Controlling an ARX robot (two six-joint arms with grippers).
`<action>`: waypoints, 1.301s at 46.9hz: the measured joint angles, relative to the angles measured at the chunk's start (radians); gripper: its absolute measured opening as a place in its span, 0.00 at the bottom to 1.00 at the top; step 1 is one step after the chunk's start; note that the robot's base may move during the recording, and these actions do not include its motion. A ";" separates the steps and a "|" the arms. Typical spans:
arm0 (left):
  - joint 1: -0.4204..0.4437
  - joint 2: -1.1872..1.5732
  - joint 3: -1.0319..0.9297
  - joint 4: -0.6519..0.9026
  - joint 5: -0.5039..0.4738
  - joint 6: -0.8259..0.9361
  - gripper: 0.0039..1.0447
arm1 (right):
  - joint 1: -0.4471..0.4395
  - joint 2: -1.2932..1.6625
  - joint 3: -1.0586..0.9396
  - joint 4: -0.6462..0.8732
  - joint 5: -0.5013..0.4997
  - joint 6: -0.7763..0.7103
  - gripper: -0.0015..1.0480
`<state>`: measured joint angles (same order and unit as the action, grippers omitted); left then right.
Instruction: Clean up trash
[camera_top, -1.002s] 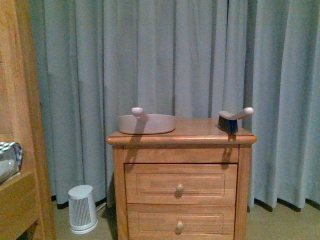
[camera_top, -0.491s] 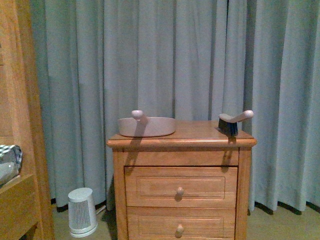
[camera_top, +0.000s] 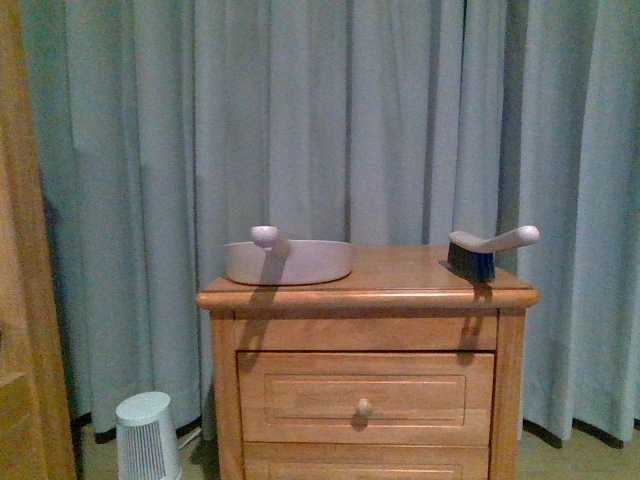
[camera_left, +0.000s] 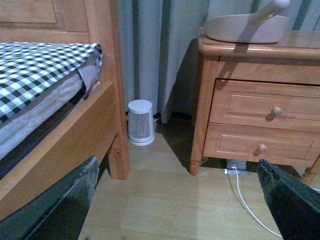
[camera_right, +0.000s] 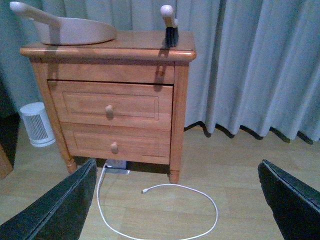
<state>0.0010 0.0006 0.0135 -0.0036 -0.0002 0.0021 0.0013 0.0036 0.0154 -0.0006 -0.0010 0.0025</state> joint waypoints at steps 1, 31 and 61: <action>0.000 0.000 0.000 0.000 0.000 0.000 0.93 | 0.000 0.000 0.000 0.000 0.000 0.000 0.93; 0.000 0.000 0.000 0.000 0.000 0.000 0.93 | 0.000 0.000 0.000 0.000 0.000 0.000 0.93; 0.000 0.000 0.000 0.000 0.000 0.000 0.93 | 0.000 0.000 0.000 0.000 0.000 0.000 0.93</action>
<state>0.0010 0.0002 0.0135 -0.0036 -0.0002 0.0021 0.0013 0.0040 0.0154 -0.0010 -0.0006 0.0025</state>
